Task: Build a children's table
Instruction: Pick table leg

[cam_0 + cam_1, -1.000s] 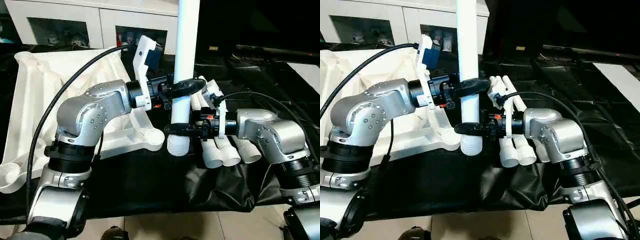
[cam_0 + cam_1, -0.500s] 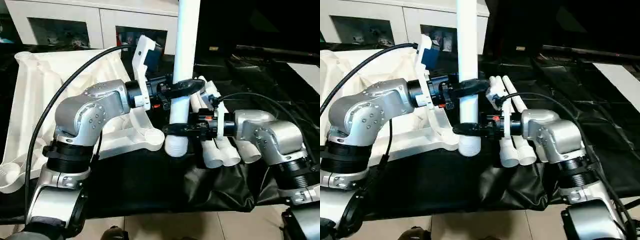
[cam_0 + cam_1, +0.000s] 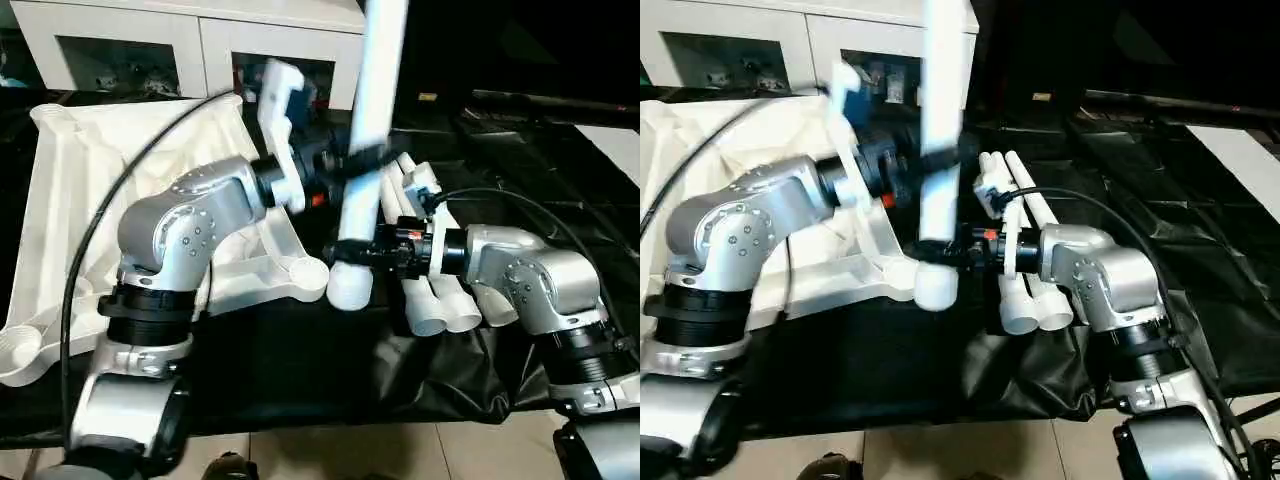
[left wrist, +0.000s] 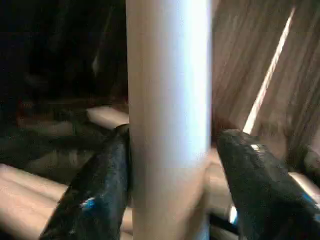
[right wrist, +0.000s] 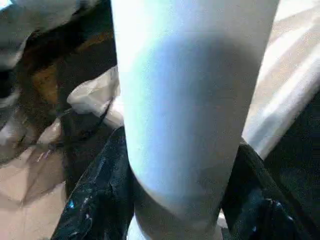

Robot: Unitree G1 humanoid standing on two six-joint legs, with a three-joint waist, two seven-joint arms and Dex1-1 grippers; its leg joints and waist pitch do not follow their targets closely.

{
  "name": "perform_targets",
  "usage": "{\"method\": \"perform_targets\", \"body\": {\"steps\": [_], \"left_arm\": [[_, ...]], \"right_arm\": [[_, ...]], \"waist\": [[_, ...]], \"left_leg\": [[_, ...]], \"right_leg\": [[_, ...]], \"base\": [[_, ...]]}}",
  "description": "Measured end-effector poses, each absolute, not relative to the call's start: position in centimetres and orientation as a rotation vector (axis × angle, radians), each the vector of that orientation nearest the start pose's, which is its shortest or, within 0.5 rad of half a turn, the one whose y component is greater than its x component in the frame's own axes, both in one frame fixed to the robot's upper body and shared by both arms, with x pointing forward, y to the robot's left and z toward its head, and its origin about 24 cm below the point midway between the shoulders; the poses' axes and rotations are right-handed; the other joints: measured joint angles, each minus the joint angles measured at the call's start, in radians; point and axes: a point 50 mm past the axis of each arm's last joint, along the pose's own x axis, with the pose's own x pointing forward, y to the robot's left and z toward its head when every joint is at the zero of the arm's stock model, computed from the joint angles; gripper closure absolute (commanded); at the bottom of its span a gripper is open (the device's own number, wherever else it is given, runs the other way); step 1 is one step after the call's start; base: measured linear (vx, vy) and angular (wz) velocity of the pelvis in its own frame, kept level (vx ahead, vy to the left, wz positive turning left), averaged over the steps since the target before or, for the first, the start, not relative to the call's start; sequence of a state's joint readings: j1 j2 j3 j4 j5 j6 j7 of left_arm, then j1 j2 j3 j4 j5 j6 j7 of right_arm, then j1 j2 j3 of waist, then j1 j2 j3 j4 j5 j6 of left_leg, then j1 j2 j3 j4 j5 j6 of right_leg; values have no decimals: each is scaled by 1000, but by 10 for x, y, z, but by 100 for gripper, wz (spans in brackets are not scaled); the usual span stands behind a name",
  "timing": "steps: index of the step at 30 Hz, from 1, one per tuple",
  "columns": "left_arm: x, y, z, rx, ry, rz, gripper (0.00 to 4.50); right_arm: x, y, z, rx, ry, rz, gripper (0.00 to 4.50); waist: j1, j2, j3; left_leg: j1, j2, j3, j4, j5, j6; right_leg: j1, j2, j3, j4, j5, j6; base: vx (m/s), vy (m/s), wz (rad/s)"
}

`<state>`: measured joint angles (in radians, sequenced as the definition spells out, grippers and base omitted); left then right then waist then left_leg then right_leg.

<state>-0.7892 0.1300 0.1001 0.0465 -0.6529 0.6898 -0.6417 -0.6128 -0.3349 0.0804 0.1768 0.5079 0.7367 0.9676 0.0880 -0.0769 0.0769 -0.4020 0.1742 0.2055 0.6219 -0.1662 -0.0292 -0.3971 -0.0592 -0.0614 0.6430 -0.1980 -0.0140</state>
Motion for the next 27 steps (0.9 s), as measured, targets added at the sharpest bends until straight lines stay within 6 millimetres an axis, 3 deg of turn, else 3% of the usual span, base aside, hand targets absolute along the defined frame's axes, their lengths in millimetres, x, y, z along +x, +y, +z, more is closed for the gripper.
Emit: {"method": "perform_targets", "body": {"steps": [5, 8, 10, 12, 17, 22, 27], "left_arm": [[327, 93, 230, -673, -273, -1082, 154], [326, 103, 229, -745, -305, -1053, 154], [330, 109, 223, -659, -289, -941, 154], [339, 127, 198, -474, -192, -686, 154], [335, 178, 153, -58, -50, -355, 154], [323, 199, 136, 29, -2, -349, 154], [318, 195, 134, 66, 10, -533, 154]], "right_arm": [[324, -121, 133, 305, 229, 1073, 263], [328, -125, 136, 338, 191, 1007, 263], [330, -129, 138, 332, 165, 927, 263], [329, -135, 137, 266, 131, 818, 263], [327, -153, 126, 93, 18, 547, 263], [324, -149, 115, 77, 36, 477, 263], [319, -132, 112, 207, 44, 561, 264]], "waist": [[1, 1, 0], [0, 2, -1], [1, 4, -2], [-1, 12, -6], [-4, 13, -6], [-4, 12, -7], [1, 13, -6]], "left_leg": [[0, 0, 0, 0, 0, 0], [0, 0, 0, 0, 0, 0], [0, 0, 0, 0, 0, 0], [2, 0, -1, 0, 0, 0], [2, 0, -2, -1, 0, -1], [1, 0, -2, -1, 0, -1], [1, 0, -2, -1, 0, -1]], "right_leg": [[0, 0, 0, 1, 0, 0], [0, 0, 0, 1, 0, 0], [0, 0, 0, 0, 0, 0], [3, 0, -1, -2, 0, 1], [1, 0, -1, -1, -1, 4], [0, 0, -1, -1, -1, 3], [0, 0, -1, -1, -1, 5]], "base": [[0, 0, 0], [0, 0, 0], [0, 0, 0], [0, 0, 0], [0, 0, 0], [0, 0, 0], [0, 0, 0]]}}
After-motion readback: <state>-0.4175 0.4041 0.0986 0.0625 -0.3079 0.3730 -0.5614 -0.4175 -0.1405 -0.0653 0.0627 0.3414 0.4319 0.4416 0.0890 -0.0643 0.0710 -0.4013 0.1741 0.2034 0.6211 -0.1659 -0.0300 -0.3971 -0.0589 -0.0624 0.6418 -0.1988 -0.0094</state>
